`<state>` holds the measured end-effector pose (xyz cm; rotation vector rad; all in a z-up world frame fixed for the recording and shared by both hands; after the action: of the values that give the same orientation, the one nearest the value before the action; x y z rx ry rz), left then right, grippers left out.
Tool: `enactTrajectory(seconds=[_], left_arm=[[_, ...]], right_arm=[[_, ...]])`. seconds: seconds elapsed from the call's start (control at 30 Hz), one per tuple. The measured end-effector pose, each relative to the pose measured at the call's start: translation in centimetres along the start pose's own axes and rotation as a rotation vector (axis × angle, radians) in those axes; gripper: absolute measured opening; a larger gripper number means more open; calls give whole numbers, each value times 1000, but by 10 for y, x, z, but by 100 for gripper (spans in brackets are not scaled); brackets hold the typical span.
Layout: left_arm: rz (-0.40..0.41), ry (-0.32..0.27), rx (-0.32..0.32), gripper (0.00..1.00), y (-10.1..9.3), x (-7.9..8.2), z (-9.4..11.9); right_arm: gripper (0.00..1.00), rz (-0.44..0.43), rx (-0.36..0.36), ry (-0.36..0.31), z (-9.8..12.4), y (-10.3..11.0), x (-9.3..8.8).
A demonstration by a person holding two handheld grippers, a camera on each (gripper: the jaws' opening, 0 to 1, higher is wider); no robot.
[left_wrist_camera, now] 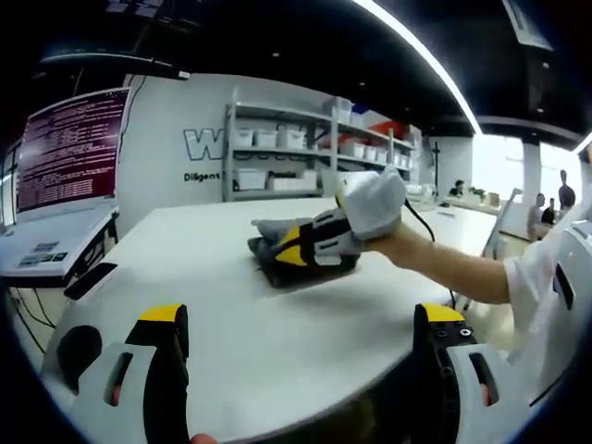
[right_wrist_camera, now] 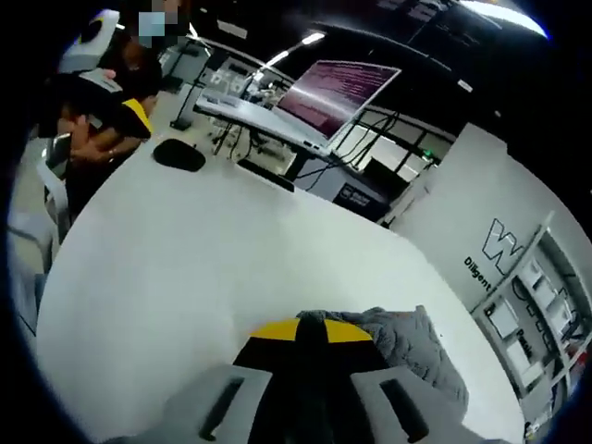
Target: Open the folded towel by lifting each exposed corner and separating the folded layers until the towel lies flat within the target outline without major curled edges
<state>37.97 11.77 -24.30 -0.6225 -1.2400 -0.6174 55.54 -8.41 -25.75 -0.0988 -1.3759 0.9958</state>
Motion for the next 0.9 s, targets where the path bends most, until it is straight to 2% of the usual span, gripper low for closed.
enactTrajectory(seconds=[0.1, 0.2, 0.53, 0.9], left_arm=[[2, 2, 3, 99, 0, 0, 0], [1, -1, 3, 99, 0, 1, 0], [-3, -5, -3, 99, -1, 4, -3], [-6, 3, -12, 99, 0, 5, -9]], right_arm=[[2, -65, 8, -10, 3, -4, -2], [2, -93, 1, -22, 6, -9, -2], [2, -160, -51, -81, 21, -26, 4], [1, -232, -107, -121, 34, -48, 1]])
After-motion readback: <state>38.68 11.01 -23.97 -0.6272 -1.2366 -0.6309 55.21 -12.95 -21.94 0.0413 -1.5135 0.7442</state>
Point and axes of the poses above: the point that each gripper's makers call its tool centre point, and the gripper's own axes: z roughly backward along the fingers, y roughly to its left, x roughly out of its top, the point moved 10 cm from there along z, roughly backward along the fingers, and after that the axes turned 15 degrees about -x, right-handed, at the moved point
